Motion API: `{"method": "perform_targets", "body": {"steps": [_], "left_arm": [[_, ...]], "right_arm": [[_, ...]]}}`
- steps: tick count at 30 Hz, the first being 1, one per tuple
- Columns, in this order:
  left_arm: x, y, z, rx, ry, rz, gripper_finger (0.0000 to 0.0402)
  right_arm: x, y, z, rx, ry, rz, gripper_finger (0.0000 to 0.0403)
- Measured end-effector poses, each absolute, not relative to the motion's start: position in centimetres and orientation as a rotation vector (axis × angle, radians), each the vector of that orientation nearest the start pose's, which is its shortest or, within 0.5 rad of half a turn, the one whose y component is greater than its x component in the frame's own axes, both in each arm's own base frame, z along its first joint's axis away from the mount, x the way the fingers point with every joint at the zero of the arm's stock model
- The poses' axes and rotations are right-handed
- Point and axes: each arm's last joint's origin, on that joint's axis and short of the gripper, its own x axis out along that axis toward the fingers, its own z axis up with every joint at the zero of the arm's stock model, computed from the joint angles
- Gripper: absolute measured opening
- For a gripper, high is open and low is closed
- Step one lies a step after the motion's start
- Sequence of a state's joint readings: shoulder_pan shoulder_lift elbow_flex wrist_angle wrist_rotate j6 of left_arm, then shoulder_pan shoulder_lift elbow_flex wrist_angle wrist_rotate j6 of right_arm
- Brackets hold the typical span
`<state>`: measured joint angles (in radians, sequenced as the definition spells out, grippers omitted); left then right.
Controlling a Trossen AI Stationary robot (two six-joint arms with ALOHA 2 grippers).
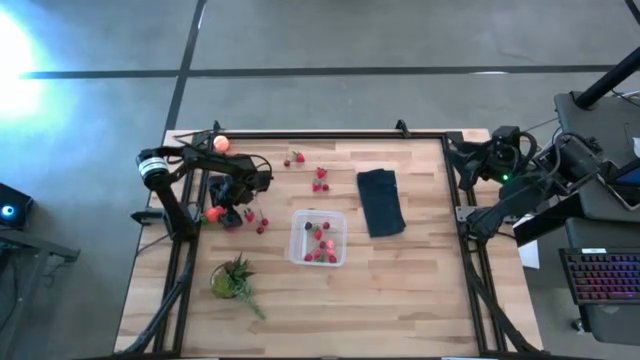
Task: Pick and placing Produce into tupperware
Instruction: Put the orange carrot into the transparent bin
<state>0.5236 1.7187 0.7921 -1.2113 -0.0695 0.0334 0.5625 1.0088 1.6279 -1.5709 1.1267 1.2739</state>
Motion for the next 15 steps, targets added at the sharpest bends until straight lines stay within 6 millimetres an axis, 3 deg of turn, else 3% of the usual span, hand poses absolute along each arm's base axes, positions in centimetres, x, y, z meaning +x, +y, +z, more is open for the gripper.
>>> {"method": "perform_targets", "body": {"steps": [8,15], "left_arm": [[17.5,10.52,12.21,-0.405,2.098,0.349,0.019],[18.2,10.94,12.81,-0.391,2.066,0.367,0.017]], "right_arm": [[9.05,2.62,45.26,0.482,0.203,-0.789,0.0226],[9.06,2.62,45.25,0.482,0.202,-0.789,0.0226]]}}
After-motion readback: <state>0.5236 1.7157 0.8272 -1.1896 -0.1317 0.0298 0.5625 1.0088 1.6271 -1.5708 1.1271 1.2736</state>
